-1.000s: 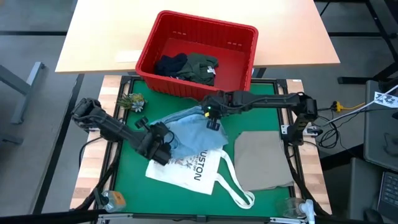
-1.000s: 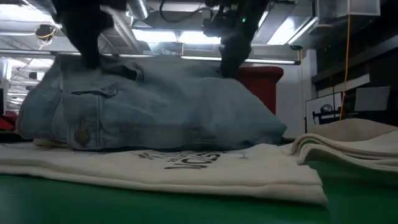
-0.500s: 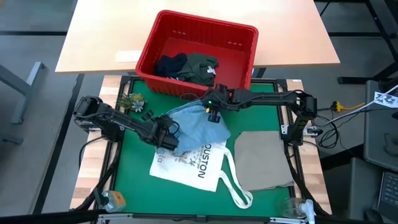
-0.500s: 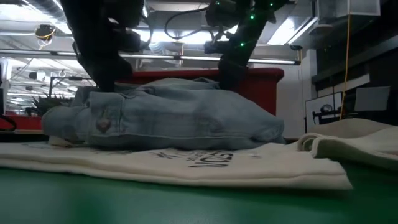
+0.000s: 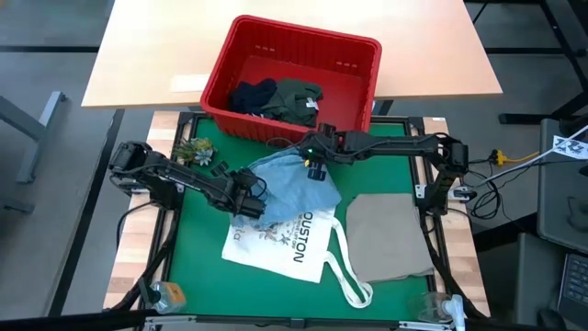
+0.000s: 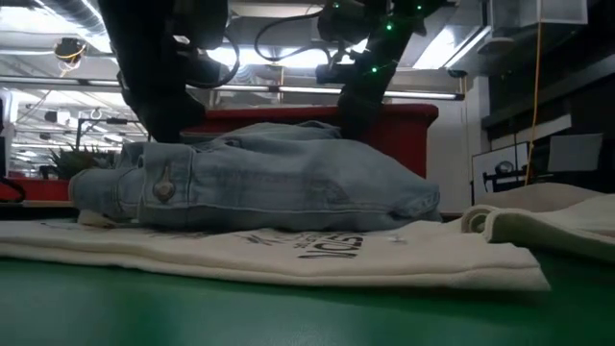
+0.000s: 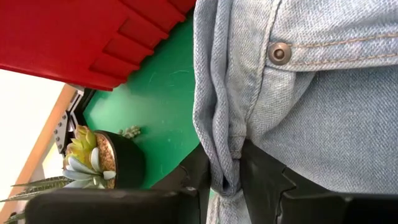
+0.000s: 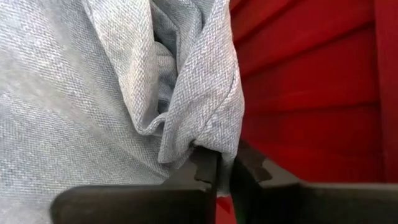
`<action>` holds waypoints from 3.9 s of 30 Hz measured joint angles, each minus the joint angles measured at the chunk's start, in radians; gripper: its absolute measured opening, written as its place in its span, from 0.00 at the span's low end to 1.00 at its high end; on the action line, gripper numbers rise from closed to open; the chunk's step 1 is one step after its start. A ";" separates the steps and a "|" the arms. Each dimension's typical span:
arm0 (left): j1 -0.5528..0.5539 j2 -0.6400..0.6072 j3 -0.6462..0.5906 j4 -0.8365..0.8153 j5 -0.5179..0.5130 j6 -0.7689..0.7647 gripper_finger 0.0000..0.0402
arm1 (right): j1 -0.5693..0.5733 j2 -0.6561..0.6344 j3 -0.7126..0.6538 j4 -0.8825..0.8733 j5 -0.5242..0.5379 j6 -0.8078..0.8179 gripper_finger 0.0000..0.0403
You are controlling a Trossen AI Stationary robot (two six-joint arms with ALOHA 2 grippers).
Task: Fold Laundry from Bin
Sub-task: Fold the light blue pants
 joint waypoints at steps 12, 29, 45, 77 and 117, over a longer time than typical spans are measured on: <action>0.000 0.000 0.000 -0.006 -0.009 -0.001 0.28 | 0.002 0.002 -0.002 0.018 0.140 -0.030 0.38; -0.030 0.000 0.173 -0.074 0.141 0.117 0.37 | 0.087 -0.001 0.208 -0.276 0.047 -0.009 0.47; -0.165 0.005 0.079 0.448 0.237 0.122 0.35 | 0.242 0.001 -0.090 -0.125 -0.086 0.157 0.47; -0.196 -0.205 -0.127 0.688 0.413 0.074 0.18 | 0.390 -0.047 -0.123 -0.095 -0.472 0.377 0.47; 0.037 0.014 -0.237 0.687 0.206 0.095 0.16 | 0.047 -0.062 -0.404 0.166 -0.270 0.311 0.47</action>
